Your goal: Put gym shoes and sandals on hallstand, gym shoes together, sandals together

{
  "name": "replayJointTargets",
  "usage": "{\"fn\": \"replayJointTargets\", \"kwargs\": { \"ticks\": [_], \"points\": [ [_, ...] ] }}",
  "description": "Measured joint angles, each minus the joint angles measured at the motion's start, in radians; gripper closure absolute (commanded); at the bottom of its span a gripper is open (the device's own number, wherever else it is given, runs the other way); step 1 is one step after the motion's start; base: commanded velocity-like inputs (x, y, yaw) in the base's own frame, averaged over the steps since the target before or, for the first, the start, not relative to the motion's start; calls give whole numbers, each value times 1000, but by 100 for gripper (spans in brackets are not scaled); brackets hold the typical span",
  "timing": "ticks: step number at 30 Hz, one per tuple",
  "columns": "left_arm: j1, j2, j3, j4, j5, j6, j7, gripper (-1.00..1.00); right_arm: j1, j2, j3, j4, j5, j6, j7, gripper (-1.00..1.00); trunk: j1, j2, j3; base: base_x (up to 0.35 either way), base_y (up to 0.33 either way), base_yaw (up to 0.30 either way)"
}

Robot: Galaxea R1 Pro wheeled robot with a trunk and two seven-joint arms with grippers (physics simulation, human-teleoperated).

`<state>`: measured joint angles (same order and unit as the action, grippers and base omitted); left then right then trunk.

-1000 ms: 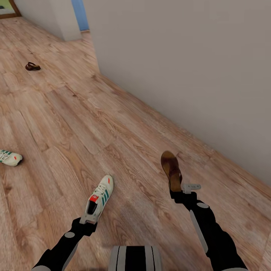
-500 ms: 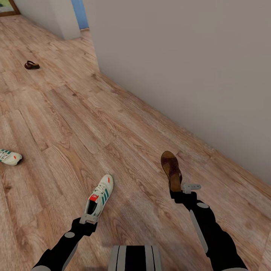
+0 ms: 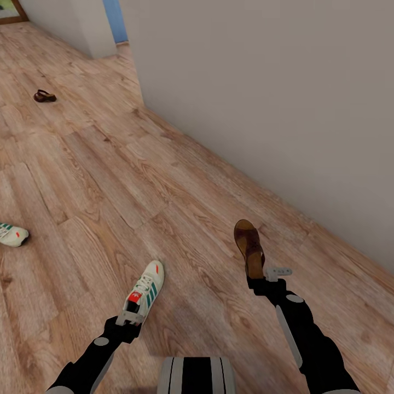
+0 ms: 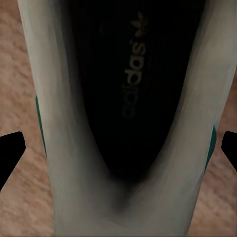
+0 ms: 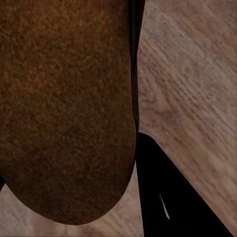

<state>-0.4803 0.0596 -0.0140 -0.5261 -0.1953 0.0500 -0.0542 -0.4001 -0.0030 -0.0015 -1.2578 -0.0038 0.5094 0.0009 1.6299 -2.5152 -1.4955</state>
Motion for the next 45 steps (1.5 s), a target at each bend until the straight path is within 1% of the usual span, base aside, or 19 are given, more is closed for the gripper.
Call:
{"fn": "replayJointTargets", "kwargs": {
  "ticks": [13, 14, 45],
  "points": [
    [0, 0, 0, -1, 0, 0, 1, -100, 0, 0, 0, 0, 0, 0, 0, 100, 0, 0, 0, 19, 0, 0],
    [0, 0, 0, -1, 0, 0, 1, 100, 0, 0, 0, 0, 0, 0, 0, 100, 0, 0, 0, 2, 0, 0],
    [0, 0, 1, -1, 2, 0, 1, 100, 0, 0, 1, 1, 0, 0, 0, 100, 0, 0, 0, 0, 0, 0]
  ]
}}
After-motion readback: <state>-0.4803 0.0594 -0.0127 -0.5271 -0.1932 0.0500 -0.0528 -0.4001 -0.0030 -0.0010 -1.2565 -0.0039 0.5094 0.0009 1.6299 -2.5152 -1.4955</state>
